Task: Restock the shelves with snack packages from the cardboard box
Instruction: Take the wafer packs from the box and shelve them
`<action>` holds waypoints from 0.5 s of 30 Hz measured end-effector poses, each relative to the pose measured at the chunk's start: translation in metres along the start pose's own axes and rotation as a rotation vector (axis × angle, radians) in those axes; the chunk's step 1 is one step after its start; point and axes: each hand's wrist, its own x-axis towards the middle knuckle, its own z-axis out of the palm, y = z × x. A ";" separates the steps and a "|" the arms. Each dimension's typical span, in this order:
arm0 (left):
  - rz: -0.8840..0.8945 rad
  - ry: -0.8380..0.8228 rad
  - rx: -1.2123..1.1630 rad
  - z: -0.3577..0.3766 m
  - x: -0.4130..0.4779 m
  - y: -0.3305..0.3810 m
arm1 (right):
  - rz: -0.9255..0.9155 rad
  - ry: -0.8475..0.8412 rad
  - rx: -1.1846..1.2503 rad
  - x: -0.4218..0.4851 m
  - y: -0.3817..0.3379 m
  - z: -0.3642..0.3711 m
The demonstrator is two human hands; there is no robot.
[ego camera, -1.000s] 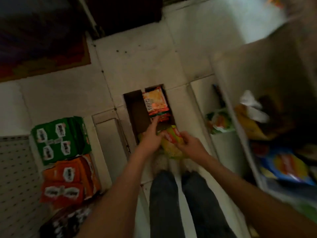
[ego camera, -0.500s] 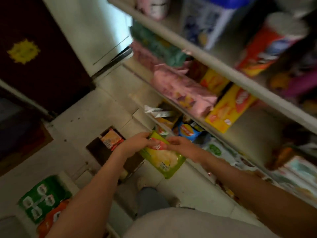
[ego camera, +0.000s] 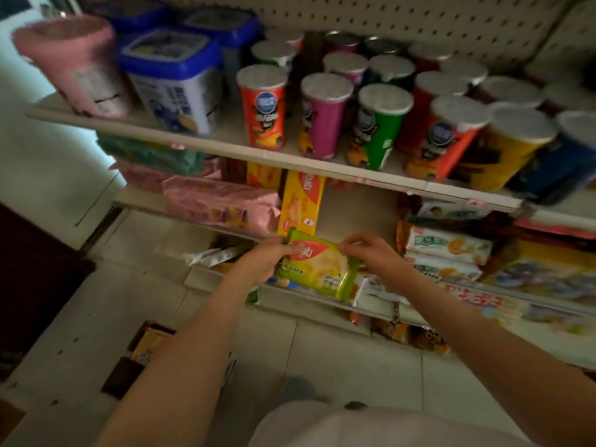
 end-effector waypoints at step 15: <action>0.478 0.500 0.481 0.082 0.147 0.019 | -0.115 0.675 0.431 0.135 0.040 -0.012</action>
